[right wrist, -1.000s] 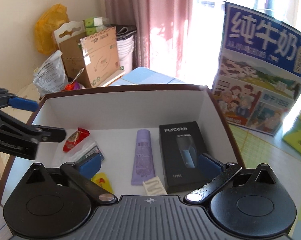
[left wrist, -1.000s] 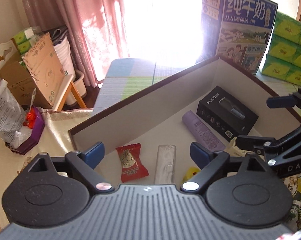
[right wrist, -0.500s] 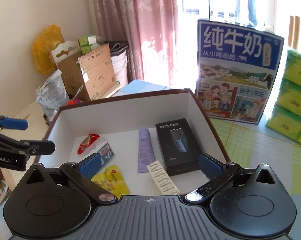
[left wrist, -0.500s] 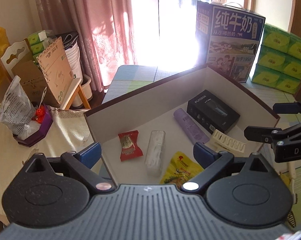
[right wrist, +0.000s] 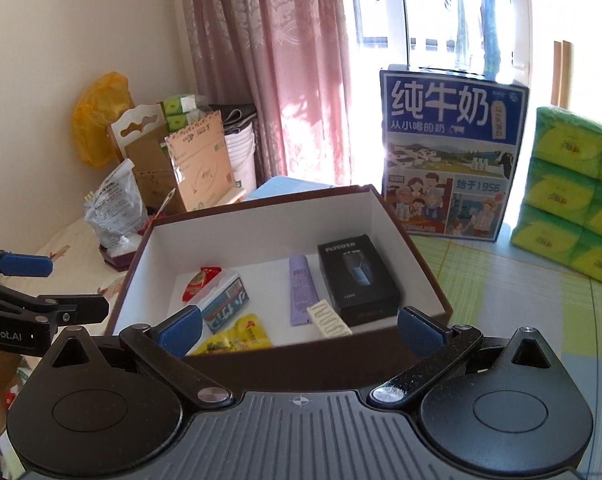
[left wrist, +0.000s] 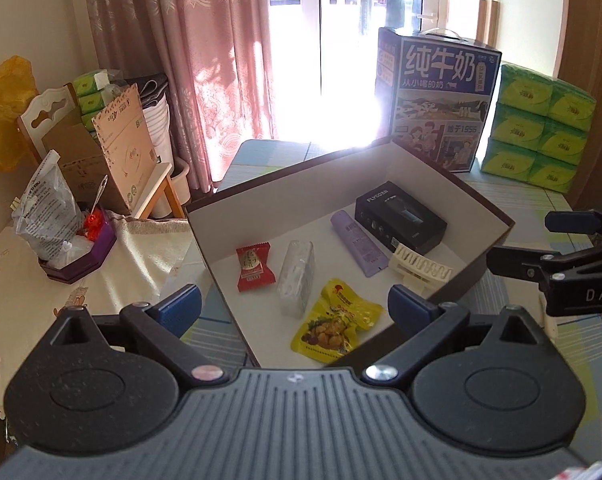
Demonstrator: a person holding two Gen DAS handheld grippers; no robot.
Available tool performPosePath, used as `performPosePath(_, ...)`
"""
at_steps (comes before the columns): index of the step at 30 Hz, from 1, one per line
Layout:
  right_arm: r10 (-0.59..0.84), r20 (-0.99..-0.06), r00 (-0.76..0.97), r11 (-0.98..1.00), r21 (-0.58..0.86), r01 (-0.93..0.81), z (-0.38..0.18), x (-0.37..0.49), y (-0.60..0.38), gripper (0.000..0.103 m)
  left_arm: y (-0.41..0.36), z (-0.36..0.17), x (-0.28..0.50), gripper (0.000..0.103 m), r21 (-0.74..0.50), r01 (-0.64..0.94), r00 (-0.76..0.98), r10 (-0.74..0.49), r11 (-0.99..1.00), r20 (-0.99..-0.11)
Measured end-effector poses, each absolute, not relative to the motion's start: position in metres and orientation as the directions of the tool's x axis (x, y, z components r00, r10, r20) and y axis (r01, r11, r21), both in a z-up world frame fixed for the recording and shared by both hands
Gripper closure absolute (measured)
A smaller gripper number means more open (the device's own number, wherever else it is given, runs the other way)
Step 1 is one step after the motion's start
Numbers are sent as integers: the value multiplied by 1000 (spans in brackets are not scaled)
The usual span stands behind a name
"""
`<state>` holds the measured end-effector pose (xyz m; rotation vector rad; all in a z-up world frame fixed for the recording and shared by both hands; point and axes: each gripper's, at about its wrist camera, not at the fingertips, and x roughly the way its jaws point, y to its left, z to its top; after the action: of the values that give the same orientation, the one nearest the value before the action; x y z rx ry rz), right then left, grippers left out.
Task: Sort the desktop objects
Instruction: 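Withdraw both grippers from the brown box toward the remaining items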
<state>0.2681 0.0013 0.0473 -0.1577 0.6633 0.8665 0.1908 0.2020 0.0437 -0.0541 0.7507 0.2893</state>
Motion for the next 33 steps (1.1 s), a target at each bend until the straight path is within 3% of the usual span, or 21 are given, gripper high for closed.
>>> performPosePath(33,647,-638,418,616,114,-780,45,188,-104,2,107,51,98,5,41,-281,690,232,959,-685)
